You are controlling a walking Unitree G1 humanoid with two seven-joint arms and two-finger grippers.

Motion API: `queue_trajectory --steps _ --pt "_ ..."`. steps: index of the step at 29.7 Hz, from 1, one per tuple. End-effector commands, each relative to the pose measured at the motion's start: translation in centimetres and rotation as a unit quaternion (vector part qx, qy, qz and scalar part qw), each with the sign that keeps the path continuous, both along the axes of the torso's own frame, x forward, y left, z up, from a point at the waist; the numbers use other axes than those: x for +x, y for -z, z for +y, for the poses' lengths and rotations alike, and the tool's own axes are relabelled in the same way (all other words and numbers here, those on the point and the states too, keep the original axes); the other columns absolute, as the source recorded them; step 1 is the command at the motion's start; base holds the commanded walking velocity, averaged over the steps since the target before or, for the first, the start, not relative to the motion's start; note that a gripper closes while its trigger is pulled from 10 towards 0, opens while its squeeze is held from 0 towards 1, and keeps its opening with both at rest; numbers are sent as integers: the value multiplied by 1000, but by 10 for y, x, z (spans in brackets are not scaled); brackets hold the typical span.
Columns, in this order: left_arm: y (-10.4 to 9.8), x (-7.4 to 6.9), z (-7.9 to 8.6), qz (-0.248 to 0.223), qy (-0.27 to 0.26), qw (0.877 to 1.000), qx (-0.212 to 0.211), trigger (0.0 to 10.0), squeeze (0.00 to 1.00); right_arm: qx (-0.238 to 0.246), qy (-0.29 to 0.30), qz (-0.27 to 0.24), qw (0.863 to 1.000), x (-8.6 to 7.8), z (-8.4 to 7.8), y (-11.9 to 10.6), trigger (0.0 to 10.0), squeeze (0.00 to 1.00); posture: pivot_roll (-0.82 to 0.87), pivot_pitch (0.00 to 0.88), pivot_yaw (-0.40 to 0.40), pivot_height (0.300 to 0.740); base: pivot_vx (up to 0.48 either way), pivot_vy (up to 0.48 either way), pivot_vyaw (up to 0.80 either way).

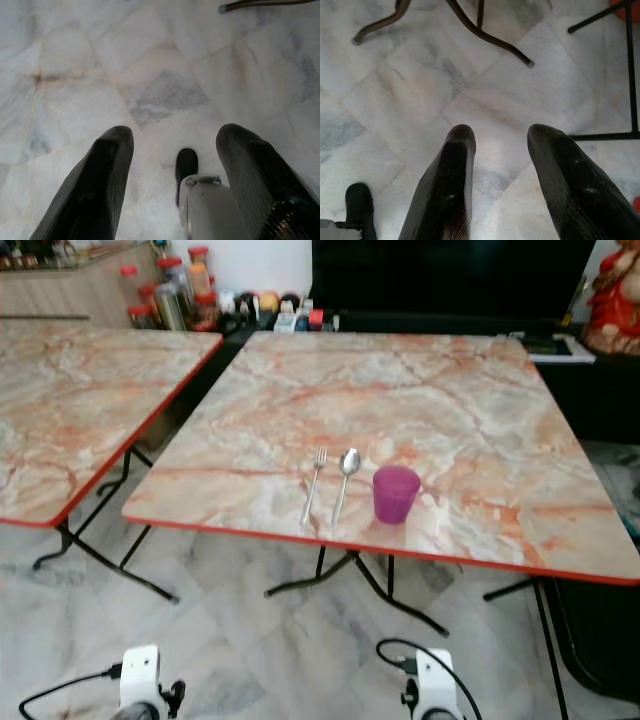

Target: Setting the table

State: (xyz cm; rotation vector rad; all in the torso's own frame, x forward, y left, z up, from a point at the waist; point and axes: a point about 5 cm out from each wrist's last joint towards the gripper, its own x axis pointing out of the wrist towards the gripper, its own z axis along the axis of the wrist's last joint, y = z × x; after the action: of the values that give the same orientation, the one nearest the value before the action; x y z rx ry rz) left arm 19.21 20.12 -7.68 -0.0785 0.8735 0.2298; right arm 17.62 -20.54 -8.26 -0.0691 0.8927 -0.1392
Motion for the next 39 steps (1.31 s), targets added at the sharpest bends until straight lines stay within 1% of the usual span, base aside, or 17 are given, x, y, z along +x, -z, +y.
queue_trajectory --steps 1,4,7,19,22,25,29,36,39 --pt "2 -4 4 10 -6 1000 3 10000 0 9 7 -2 1000 0 4 1 10000 0 -33 0 40 740 0 311 0" --pt "2 -5 5 12 -6 1000 4 10000 0 9 6 12 1000 -3 4 2 10000 0 -26 0 34 740 0 356 -475" --pt "3 -7 4 18 -4 1000 4 10000 0 8 11 9 1000 -3 3 2 10000 0 -26 0 35 740 0 440 -673" --pt "4 -9 6 24 2 1000 9 10000 0 7 11 3 1000 -2 3 2 10000 0 -35 0 39 740 0 480 0" --pt "4 -10 8 26 3 1000 13 10000 0 12 20 2 1000 -3 3 2 10000 0 -32 0 40 740 0 451 0" --pt "4 -10 8 27 5 999 16 10000 0 14 20 5 1000 -3 4 2 10000 0 -32 0 40 740 0 0 0" --pt "4 -11 10 25 2 1000 15 10000 0 17 21 2 1000 -4 4 2 10000 0 -34 0 44 740 0 0 -770" --pt "4 -11 10 23 6 1000 11 10000 0 19 25 -14 999 -4 5 2 10000 0 -39 0 49 740 0 0 0" --pt "5 -12 9 26 11 999 16 10000 0 27 28 -20 999 -4 6 1 10000 0 -39 0 49 740 331 0 0"
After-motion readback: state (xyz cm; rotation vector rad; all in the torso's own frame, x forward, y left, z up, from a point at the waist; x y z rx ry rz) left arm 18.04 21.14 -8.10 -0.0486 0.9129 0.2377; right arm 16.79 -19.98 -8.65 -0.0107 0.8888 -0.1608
